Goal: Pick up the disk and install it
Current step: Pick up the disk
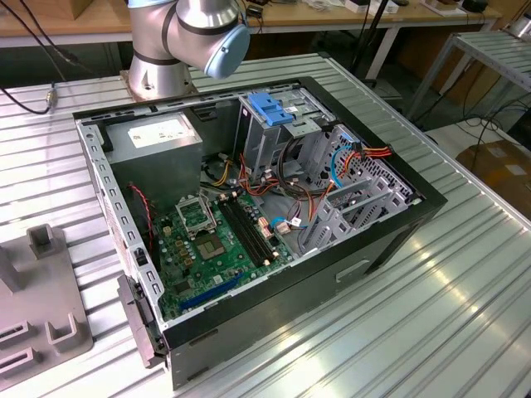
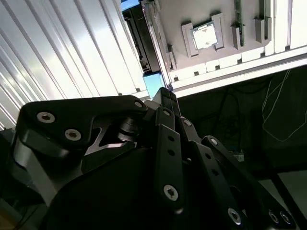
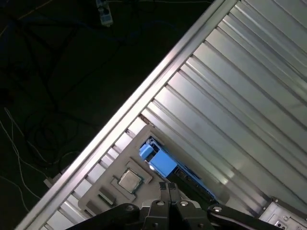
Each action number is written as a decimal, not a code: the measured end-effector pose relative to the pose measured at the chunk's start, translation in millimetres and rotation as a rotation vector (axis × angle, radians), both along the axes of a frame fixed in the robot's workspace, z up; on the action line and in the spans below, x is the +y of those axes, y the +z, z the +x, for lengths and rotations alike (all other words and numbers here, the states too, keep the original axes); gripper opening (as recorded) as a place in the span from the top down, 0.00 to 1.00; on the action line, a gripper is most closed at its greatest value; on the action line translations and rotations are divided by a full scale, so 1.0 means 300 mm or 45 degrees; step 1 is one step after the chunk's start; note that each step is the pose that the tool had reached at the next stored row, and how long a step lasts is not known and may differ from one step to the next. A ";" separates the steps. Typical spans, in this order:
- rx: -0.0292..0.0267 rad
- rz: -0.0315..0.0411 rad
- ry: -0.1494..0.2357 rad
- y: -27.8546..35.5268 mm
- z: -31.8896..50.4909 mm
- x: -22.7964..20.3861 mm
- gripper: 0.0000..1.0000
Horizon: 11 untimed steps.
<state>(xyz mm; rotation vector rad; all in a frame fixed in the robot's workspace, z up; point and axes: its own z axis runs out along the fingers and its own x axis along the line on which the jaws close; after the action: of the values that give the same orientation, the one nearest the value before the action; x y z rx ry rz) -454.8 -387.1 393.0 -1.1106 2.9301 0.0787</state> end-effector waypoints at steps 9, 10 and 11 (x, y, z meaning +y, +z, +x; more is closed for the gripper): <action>-0.0001 0.0000 0.183 0.000 0.000 0.000 0.90; 0.0001 0.0000 0.200 0.000 0.000 0.000 0.90; 0.0000 0.0000 0.219 0.000 0.000 0.000 0.90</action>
<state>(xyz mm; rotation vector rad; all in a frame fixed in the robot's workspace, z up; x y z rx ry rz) -454.9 -387.1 392.9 -1.3604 2.8276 0.0795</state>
